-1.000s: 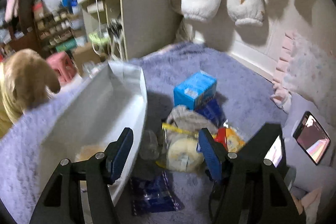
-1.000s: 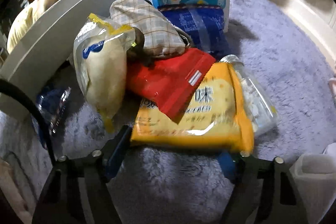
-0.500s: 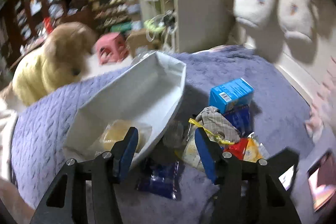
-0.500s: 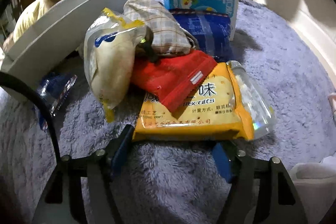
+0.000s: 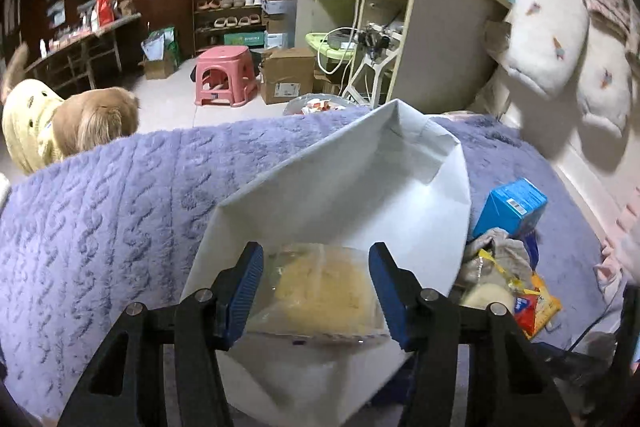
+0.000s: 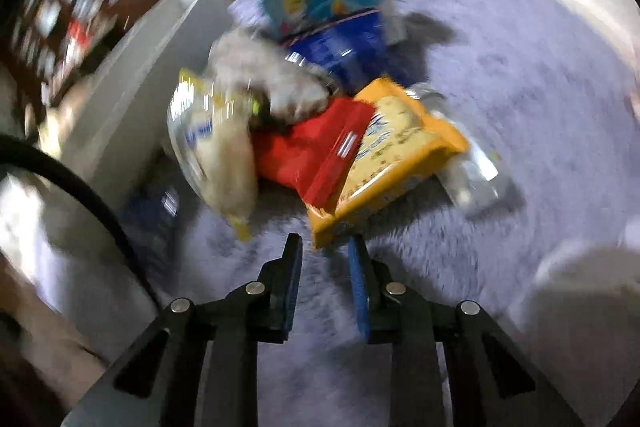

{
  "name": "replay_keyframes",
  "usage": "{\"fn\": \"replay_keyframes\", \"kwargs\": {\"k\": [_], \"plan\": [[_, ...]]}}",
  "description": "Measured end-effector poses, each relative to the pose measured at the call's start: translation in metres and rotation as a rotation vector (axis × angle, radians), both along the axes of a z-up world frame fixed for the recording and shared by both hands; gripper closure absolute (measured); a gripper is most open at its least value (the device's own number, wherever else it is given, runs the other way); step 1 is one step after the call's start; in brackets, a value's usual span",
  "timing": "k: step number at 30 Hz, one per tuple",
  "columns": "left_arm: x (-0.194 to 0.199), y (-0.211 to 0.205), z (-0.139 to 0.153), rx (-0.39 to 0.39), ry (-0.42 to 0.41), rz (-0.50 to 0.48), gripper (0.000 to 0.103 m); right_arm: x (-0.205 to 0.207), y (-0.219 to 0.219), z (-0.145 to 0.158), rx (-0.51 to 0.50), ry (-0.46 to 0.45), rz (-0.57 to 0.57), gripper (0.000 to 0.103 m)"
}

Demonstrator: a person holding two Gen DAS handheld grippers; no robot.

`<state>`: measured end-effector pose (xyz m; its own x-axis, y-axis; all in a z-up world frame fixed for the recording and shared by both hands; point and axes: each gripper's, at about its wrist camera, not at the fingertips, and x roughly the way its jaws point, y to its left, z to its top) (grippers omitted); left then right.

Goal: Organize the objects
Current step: 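Reach the right tool to the yellow biscuit pack and close on it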

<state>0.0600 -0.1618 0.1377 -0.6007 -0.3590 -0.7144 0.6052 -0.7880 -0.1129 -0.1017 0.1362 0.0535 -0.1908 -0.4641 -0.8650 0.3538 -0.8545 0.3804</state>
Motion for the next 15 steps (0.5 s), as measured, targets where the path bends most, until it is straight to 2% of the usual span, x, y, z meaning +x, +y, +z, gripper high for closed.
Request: {"fn": "replay_keyframes", "kwargs": {"k": [1,2,3,5,6,7,8,9,12,14,15], "plan": [[-0.001,-0.002,-0.003,0.015,0.003,-0.01,0.05,-0.007,0.003,0.002,-0.014,-0.07,-0.062,0.059],[-0.002,-0.004,-0.006,0.027,0.006,-0.021,0.05,-0.015,0.005,0.002,-0.024,-0.155,-0.146,0.044],[-0.001,-0.004,-0.007,0.031,0.008,-0.027,0.05,-0.026,0.007,-0.003,-0.036,-0.258,-0.23,0.041],[-0.005,-0.003,-0.011,0.02,-0.005,-0.037,0.05,-0.037,0.011,-0.017,-0.031,-0.405,-0.377,0.042],[-0.006,0.0,-0.013,0.006,-0.021,-0.044,0.05,-0.037,0.018,-0.025,-0.049,-0.462,-0.491,0.047],[-0.007,0.0,-0.013,0.0,-0.03,-0.05,0.05,-0.034,0.022,-0.028,-0.087,-0.457,-0.552,0.05],[-0.007,0.001,-0.013,0.001,-0.032,-0.053,0.05,-0.028,0.029,-0.03,-0.165,-0.407,-0.633,0.051],[-0.007,0.002,-0.011,0.006,-0.023,-0.064,0.05,-0.021,0.031,-0.029,-0.222,-0.305,-0.671,0.051],[-0.003,0.008,-0.004,0.032,0.035,-0.076,0.05,-0.009,0.025,-0.028,-0.215,-0.037,-0.633,0.051],[-0.004,0.017,0.001,0.036,0.061,-0.095,0.05,-0.008,0.024,-0.028,-0.234,0.029,-0.572,0.051],[-0.006,0.022,0.003,0.029,0.067,-0.108,0.05,-0.007,0.025,-0.028,-0.269,0.039,-0.539,0.055]]}}
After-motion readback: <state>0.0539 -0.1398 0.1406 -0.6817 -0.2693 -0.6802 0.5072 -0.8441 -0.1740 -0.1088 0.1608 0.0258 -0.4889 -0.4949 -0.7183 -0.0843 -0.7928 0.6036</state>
